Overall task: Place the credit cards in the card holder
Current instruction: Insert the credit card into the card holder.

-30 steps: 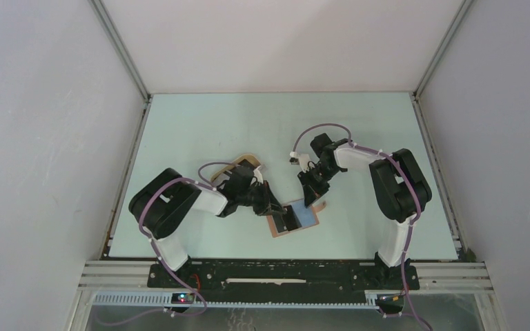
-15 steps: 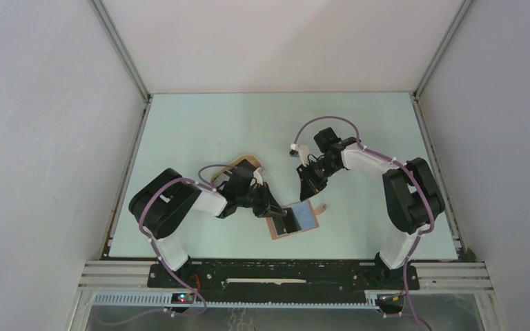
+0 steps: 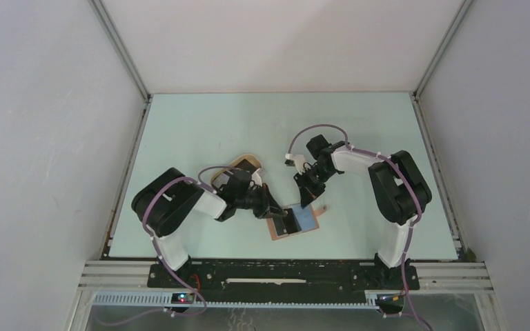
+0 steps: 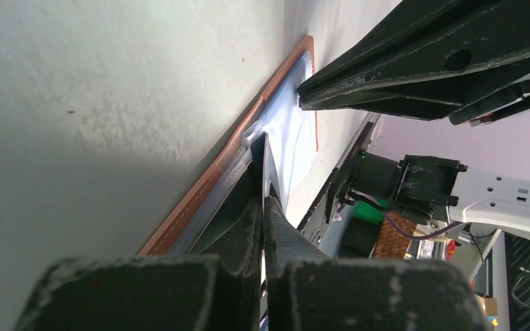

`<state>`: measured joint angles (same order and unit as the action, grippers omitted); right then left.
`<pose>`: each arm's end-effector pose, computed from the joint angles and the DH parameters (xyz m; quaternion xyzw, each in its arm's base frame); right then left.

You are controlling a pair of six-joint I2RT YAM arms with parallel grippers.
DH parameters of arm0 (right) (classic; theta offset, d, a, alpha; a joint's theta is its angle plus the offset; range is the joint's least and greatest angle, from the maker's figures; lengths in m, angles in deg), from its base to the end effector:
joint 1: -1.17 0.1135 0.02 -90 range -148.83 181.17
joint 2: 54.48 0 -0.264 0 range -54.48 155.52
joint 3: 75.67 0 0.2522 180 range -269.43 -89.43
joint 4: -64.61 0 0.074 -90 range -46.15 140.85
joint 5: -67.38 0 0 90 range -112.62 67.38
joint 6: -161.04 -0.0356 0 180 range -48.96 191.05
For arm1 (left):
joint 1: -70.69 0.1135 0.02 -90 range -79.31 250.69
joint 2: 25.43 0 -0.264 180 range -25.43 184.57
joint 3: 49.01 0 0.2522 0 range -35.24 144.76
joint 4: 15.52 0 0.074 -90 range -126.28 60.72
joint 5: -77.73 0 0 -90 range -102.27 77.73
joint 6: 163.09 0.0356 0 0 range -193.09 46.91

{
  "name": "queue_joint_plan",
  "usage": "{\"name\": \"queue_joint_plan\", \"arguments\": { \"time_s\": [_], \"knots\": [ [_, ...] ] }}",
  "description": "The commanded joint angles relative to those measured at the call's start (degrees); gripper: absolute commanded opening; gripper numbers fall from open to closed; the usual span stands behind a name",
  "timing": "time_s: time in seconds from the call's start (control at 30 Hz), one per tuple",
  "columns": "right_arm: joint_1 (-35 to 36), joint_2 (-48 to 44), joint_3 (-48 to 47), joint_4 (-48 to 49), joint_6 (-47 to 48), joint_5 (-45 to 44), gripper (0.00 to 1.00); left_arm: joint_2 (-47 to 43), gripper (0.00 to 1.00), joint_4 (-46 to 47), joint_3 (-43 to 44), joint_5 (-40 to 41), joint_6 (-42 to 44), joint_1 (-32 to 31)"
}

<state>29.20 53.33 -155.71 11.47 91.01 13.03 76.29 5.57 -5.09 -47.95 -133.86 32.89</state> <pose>0.2905 0.1782 0.1457 -0.4082 0.8571 0.3097 0.0538 0.2168 -0.1945 0.0971 -0.0348 0.8611 -0.5022 0.0709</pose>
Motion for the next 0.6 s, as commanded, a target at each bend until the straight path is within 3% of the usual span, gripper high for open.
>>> {"name": "queue_joint_plan", "arguments": {
  "time_s": [0.0,0.57],
  "knots": [
    [1.05,1.17,-2.0,-0.52,-1.16,-3.96,0.13,0.85,0.02,2.64,-1.74,-1.48,-0.66,-0.12],
    [0.35,2.37,-2.1,-0.12,-2.47,-7.83,0.07,-0.75,0.0,1.0,-2.97,-1.36,-2.76,-0.19]
  ]
}}
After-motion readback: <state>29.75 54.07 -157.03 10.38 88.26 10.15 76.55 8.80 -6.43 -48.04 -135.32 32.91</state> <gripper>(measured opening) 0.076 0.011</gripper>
